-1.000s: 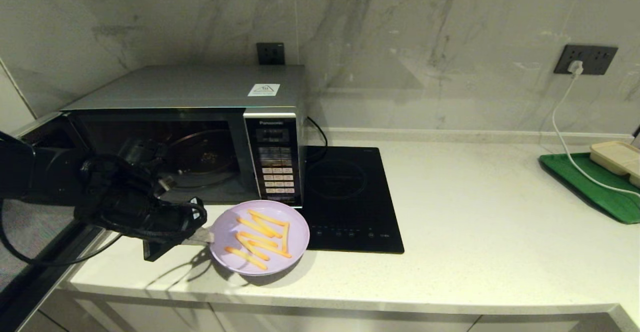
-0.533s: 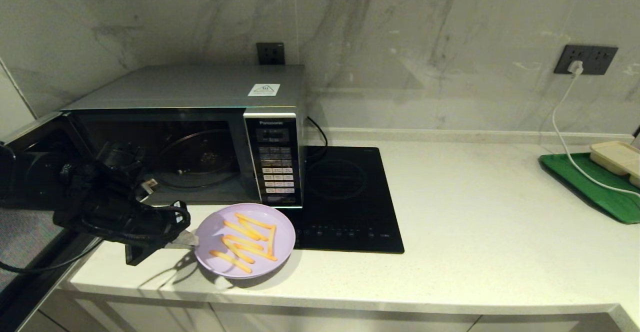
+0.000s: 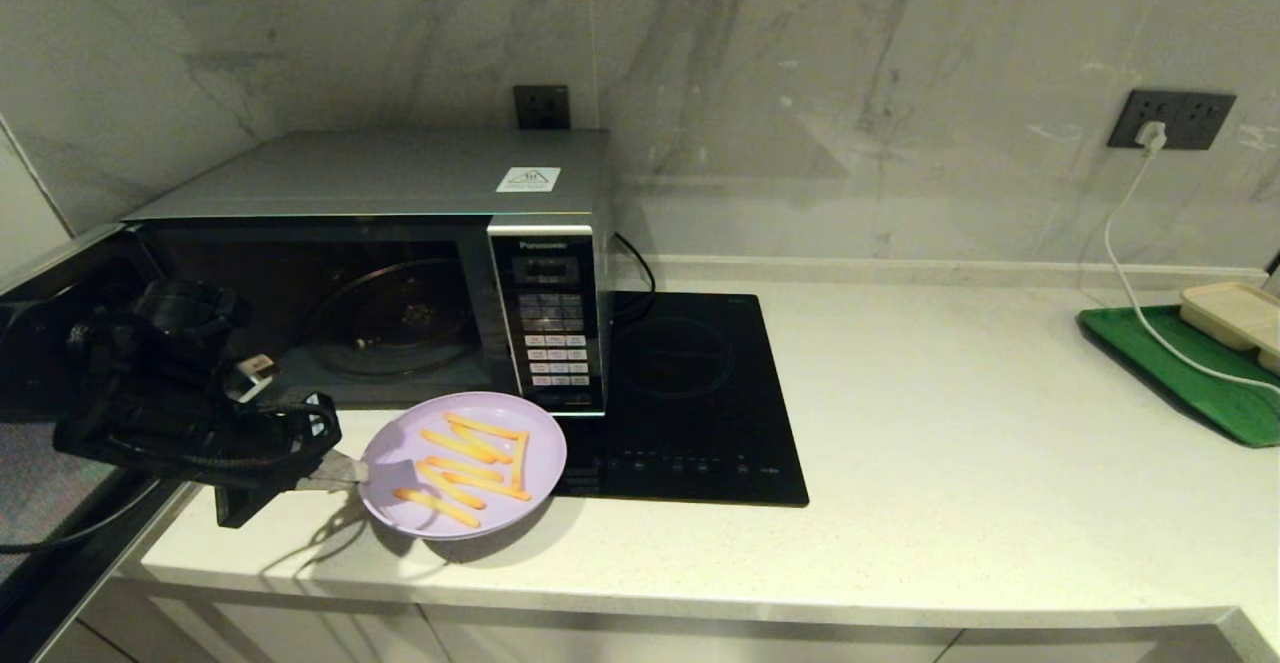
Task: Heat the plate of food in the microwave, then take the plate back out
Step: Put the plate in the microwave oven
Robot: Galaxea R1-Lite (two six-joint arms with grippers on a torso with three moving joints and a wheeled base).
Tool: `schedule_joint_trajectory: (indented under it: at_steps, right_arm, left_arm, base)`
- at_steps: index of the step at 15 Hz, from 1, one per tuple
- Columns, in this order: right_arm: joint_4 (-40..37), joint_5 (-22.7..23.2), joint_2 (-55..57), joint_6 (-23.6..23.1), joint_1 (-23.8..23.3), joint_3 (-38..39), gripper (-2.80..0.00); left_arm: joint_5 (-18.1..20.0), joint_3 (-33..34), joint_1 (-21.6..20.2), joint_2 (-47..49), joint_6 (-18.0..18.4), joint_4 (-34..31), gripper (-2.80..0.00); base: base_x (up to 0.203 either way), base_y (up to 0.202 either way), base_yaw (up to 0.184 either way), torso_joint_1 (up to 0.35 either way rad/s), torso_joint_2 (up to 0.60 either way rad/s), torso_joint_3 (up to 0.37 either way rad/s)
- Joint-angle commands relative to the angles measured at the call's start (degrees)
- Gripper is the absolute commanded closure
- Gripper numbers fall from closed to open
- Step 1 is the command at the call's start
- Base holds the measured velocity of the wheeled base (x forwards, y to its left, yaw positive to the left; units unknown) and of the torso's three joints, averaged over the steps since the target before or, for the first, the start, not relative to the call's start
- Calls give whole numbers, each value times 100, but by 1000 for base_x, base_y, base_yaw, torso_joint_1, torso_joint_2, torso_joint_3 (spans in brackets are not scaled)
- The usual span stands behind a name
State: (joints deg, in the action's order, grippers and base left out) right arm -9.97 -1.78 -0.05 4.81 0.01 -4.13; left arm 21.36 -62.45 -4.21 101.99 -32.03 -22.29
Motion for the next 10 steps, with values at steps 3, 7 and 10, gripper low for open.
schedule_joint_trajectory:
  at_steps: [3, 7, 10]
  right_arm:
    - [-5, -4, 5, 3, 1, 0, 0]
    - [-5, -5, 5, 3, 0, 0, 0]
    - [-5, 3, 5, 3, -1, 0, 0]
  left_arm:
    - [122, -4, -366, -47, 118, -18, 0]
    - [213, -14, -611, -47, 127, -17, 0]
    - [309, -40, -790, -40, 223, -12, 0]
  base:
    - [0, 0, 0, 0, 0, 0]
    - [0, 0, 0, 0, 0, 0]
    - [0, 0, 0, 0, 0, 0]
